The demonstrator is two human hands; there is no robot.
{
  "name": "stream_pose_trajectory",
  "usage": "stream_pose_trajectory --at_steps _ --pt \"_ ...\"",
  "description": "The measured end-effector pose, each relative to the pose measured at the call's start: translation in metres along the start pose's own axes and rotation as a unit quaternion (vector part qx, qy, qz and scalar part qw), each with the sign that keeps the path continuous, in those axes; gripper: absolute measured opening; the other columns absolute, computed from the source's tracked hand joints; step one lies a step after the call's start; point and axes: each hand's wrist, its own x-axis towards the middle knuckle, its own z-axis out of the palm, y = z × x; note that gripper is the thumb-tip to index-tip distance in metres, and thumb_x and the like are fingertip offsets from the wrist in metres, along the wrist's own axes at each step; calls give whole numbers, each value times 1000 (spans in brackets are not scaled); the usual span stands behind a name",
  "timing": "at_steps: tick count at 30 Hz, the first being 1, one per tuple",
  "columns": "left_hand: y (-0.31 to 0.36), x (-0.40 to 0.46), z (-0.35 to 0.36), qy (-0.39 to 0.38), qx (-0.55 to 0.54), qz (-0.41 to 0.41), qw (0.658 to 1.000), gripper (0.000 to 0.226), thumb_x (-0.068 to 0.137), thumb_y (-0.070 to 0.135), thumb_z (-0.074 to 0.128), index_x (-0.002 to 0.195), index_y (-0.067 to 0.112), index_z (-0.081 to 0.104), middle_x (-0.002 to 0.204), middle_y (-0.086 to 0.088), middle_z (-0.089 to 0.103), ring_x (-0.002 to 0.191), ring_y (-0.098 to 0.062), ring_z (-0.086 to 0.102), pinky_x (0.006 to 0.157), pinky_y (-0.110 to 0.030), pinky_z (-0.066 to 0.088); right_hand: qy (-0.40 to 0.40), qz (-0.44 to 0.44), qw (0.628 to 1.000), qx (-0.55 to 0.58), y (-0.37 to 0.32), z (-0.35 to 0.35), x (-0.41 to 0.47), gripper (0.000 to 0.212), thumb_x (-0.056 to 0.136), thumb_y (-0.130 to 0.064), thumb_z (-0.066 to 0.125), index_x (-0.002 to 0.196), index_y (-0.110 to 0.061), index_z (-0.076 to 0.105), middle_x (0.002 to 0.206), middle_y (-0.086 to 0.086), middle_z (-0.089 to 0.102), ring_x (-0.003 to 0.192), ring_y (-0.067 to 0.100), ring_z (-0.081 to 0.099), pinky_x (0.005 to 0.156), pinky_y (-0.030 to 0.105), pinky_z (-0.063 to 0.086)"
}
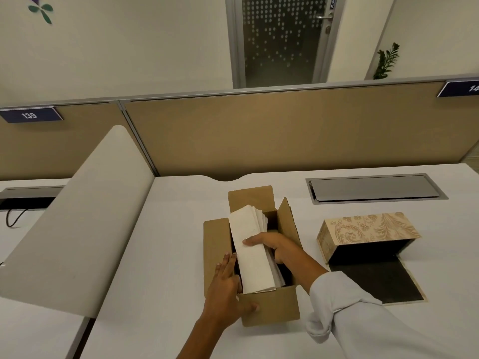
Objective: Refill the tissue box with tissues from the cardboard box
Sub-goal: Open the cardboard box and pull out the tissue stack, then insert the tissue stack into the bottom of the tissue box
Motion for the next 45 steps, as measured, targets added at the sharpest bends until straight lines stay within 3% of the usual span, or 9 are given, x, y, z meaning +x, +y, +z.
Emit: stream_pose_trajectory --at_steps 9,11,14,16,21,28,32,38,45 --pt "19 -4 -48 50 -285 -63 955 109 44 78 78 131 26 39 141 9 44 127 -20 49 96 -28 49 -75 -100 992 20 -35 -30 -42 66 64 -37 86 118 -17 55 114 15 68 106 32 64 95 49 51" --pt "25 4 -72 29 -489 -133 862 115 46 76 77 138 22 34 149 -6 42 128 -30 49 100 -46 51 -132 -90 987 -2 -46 -45 -58 70 63 -39 86 121 -18 54 116 15 68 109 32 64 98 50 50" --pt "37 15 -104 -71 -764 -158 621 107 59 74 70 138 12 35 144 -25 48 124 -47 53 88 -58 54 -247 -71 965 -45 -56 -71 -82 71 69 -34 82 130 -16 52 115 15 67 107 32 64 98 50 50" --pt "49 21 -117 -147 -791 -136 579 106 60 78 65 139 10 42 142 -24 51 127 -50 50 93 -63 50 -315 -44 945 -76 -60 -87 -100 58 76 -30 77 127 -16 54 107 12 72 99 28 69 87 44 57" --pt "92 35 -119 -230 -735 -118 627 100 55 81 69 135 22 55 138 -20 55 130 -47 47 98 -67 45 -331 16 917 -222 -51 -128 -137 55 74 -32 72 124 -16 55 108 8 69 100 25 66 88 41 56" --pt "168 44 -82 -233 -551 -191 778 87 35 41 96 111 12 65 90 -11 78 88 -30 73 72 -43 60 -291 76 907 -294 -23 -192 -161 35 82 -29 66 114 -15 61 100 6 76 91 23 72 85 37 59" --pt "206 47 -49 -239 -563 -197 766 52 54 21 86 102 11 68 84 -10 78 75 -26 75 63 -35 61 -259 70 917 -296 -3 -244 -163 58 69 -37 79 119 -12 62 107 9 73 95 24 70 84 37 58" --pt "238 51 4 -177 -613 -229 735 67 53 23 86 116 15 64 95 -11 77 92 -31 69 68 -39 60 -140 14 981 -136 47 -356 -155 82 43 -27 97 117 -17 63 107 12 75 101 31 70 91 52 53" --pt "270 67 64 -138 -663 -276 682 60 54 14 76 113 18 65 93 -9 79 90 -30 72 66 -41 60 2 -3 998 62 97 -387 -127 71 37 -26 95 103 -20 71 91 9 75 95 29 64 81 41 55"
